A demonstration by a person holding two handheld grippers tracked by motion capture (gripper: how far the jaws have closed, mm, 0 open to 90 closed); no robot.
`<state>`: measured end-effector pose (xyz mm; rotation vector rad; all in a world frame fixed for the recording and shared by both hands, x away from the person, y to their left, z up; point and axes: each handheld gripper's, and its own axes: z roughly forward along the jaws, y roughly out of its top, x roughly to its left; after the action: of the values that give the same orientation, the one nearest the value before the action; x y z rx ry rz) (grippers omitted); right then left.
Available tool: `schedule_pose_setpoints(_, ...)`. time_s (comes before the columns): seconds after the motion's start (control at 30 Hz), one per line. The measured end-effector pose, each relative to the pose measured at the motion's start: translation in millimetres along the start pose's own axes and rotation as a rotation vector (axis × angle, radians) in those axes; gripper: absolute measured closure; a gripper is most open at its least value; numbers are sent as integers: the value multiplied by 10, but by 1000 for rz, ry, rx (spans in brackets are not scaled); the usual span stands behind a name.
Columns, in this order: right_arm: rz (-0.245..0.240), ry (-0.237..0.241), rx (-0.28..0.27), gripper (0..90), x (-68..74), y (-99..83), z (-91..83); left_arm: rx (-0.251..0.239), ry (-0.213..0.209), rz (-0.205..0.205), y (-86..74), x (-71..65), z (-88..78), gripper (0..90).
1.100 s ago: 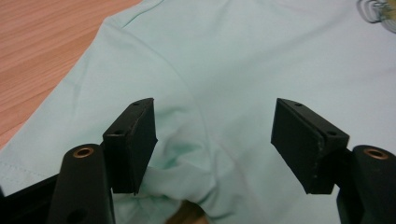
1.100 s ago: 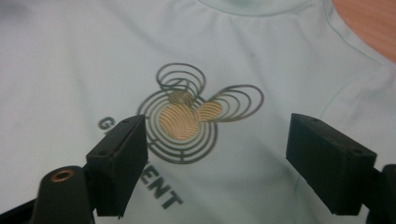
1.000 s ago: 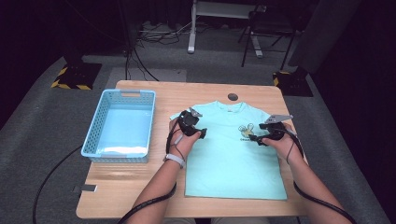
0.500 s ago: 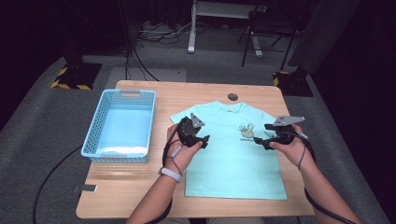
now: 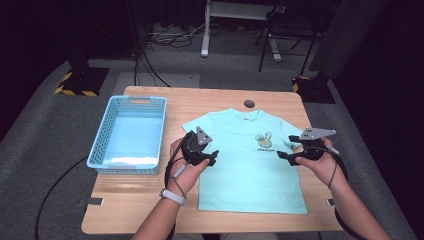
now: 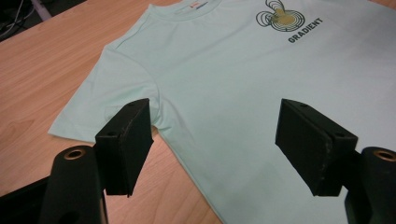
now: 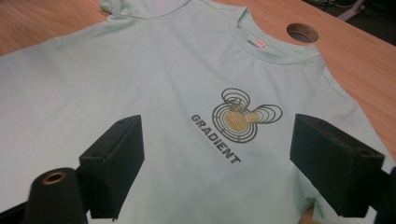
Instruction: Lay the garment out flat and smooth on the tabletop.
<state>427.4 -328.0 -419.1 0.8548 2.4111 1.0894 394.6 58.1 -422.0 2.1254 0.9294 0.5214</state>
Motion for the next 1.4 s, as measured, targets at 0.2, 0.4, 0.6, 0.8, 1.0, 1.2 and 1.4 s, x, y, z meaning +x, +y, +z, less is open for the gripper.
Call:
schedule_pose_setpoints(0.2, -1, -1, 3, 180, 10, -50, -85, 5, 12, 1, -76, 16, -101, 266)
schedule_pose_setpoints(0.4, -3, -8, -3, 180, 26, -100, -212, -4, 17, -5, -137, 27, -216, 260)
schedule_pose_setpoints(0.6, -2, -6, -1, 180, 61, -164, -301, -11, 26, -8, -225, 40, -331, 258)
schedule_pose_setpoints(0.8, 11, -4, -2, 179, 81, -230, -378, -5, 30, -12, -348, 47, -424, 255)
schedule_pose_setpoints(1.0, 26, -7, 15, 179, 74, -347, -434, 4, 42, -33, -529, 92, -538, 254)
schedule_pose_setpoints(1.2, 31, -11, 28, 179, 71, -447, -458, 5, 41, -43, -708, 113, -645, 254)
schedule_pose_setpoints(1.4, 48, -12, 48, 181, 78, -582, -460, 3, 54, -75, -891, 157, -752, 252)
